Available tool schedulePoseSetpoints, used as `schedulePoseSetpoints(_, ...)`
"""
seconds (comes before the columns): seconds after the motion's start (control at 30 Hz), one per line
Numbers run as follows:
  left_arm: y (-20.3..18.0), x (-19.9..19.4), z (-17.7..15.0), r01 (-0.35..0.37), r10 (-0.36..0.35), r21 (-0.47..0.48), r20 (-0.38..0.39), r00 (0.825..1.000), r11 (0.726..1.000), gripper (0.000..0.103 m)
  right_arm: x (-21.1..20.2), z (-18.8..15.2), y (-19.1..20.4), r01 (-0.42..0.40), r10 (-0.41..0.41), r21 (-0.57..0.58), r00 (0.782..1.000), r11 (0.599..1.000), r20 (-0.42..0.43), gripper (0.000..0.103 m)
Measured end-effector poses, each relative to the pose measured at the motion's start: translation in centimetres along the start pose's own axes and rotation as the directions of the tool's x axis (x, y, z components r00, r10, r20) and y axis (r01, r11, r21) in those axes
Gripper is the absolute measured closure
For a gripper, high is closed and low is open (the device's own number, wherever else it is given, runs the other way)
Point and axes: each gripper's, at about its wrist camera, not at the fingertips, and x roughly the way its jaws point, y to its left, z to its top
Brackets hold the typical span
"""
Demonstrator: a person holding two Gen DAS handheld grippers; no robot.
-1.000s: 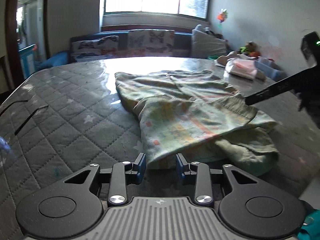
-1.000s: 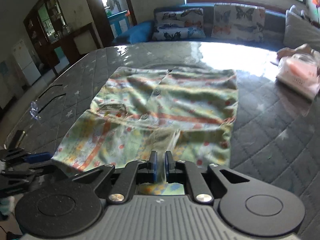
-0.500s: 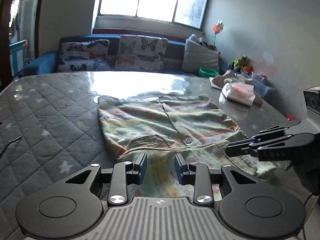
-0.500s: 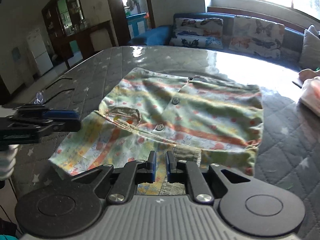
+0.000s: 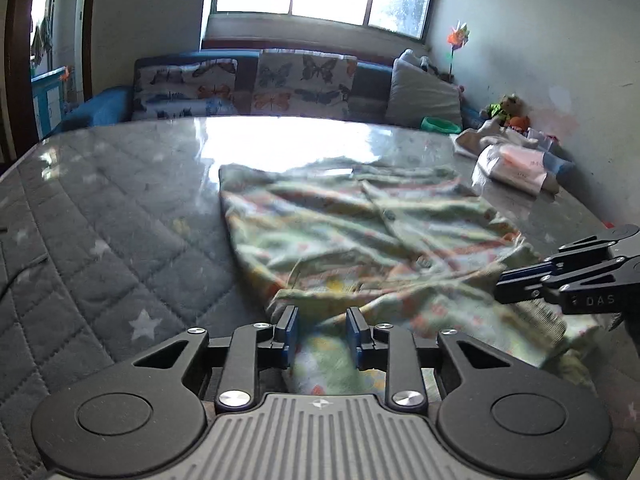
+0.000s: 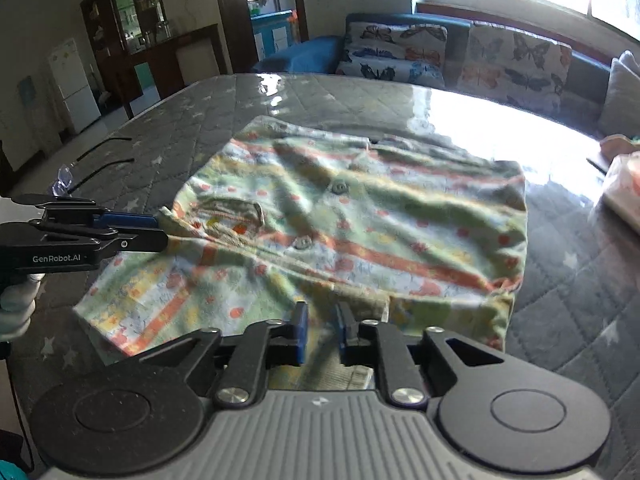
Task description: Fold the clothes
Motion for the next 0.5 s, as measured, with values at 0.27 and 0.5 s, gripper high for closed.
schedulePoseSetpoints(0.27,-0.6,1.3,-0.3,-0.002,0.004,0.048,-0.044,0.999,0.999,0.074,1.0,0.0,-0.1,0.005,-0.006,-0.04,1.0,0.999,-0.028,0.081)
schedulePoseSetpoints(0.5,-2.7,-1.4,-0.3,0.025,-0.025,0.092,-0.004,1.0,0.995,0.074,-0.9,-0.5,0.7,-0.02,0.018,-0.106,1.0,0.994,-0.018,0.079)
